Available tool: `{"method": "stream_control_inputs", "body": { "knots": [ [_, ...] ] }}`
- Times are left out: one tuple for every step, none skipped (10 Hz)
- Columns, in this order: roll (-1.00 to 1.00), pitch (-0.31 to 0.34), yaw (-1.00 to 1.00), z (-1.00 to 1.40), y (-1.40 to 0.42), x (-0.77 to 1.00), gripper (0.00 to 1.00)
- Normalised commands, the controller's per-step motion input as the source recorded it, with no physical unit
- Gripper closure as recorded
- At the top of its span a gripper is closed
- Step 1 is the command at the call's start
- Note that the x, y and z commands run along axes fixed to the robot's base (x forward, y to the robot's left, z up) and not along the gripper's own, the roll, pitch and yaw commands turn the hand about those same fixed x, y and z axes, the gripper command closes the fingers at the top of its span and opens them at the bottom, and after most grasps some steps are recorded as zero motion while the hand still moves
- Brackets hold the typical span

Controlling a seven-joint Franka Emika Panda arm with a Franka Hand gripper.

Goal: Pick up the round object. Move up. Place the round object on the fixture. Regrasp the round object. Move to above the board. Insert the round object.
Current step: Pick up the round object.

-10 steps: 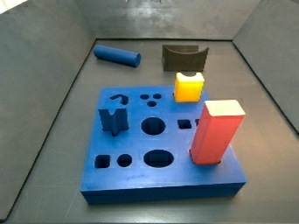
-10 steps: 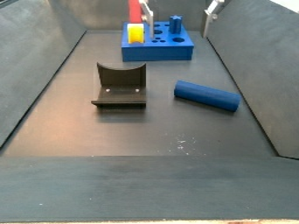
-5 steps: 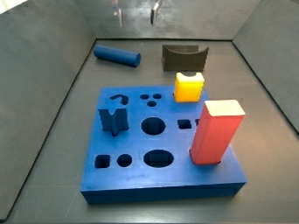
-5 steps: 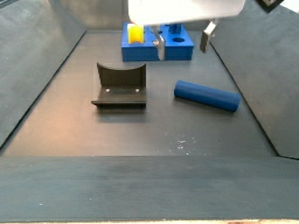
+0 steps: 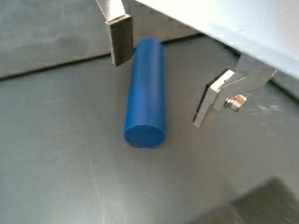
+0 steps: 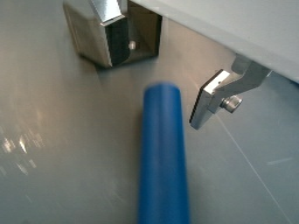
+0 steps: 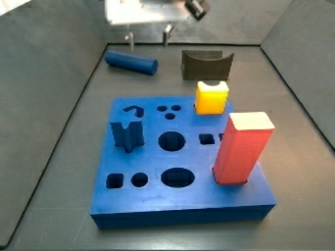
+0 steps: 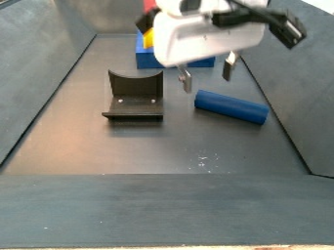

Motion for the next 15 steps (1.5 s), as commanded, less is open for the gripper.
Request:
{"method": "stream_control_inputs", "body": {
  "knots": [
    [0.10, -0.030, 0.46, -0.69, -0.10, -0.28, 0.00],
    [0.10, -0.030, 0.43, -0.62, -0.06, -0.27, 0.00],
    [0.06, -0.023, 0.36, -0.53, 0.00, -0.17, 0.00],
    [0.05, -0.019, 0.27, -0.47, 0.00, -0.17, 0.00],
    [0.00, -0.010, 0.22, -0.37, 0.00, -0.12, 0.00],
    [0.00, -0.016, 0.17, -0.29, 0.00, -0.10, 0.00],
    [0.00, 0.000, 0.00, -0.05, 0.00, -0.02, 0.00],
    [-0.01, -0.019, 0.00, -0.01, 0.00, -0.04, 0.00],
    [0.00, 0.000, 0.00, 0.00, 0.00, 0.00, 0.00],
    [0.00, 0.000, 0.00, 0.00, 0.00, 0.00, 1.00],
    [0.00, 0.000, 0.00, 0.00, 0.00, 0.00, 1.00],
    [0.00, 0.000, 0.00, 0.00, 0.00, 0.00, 1.00],
    [0.00, 0.000, 0.00, 0.00, 0.00, 0.00, 1.00],
    [0.00, 0.000, 0.00, 0.00, 0.00, 0.00, 1.00],
    [0.00, 0.000, 0.00, 0.00, 0.00, 0.00, 1.00]
  ]
}}
